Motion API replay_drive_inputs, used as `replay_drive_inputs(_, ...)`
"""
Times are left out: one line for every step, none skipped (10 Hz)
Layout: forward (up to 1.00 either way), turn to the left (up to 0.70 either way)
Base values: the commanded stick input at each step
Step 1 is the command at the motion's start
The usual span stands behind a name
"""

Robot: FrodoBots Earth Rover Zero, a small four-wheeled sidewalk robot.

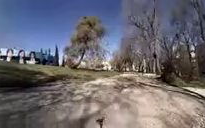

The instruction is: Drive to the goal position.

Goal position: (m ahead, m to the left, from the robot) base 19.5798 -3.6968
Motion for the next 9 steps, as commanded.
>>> replay_drive_inputs(1.0, 0.0)
replay_drive_inputs(1.0, 0.0)
replay_drive_inputs(1.0, 0.0)
replay_drive_inputs(1.0, 0.0)
replay_drive_inputs(1.0, 0.0)
replay_drive_inputs(1.0, 0.0)
replay_drive_inputs(1.0, 0.0)
replay_drive_inputs(1.0, 0.0)
replay_drive_inputs(1.0, 0.0)
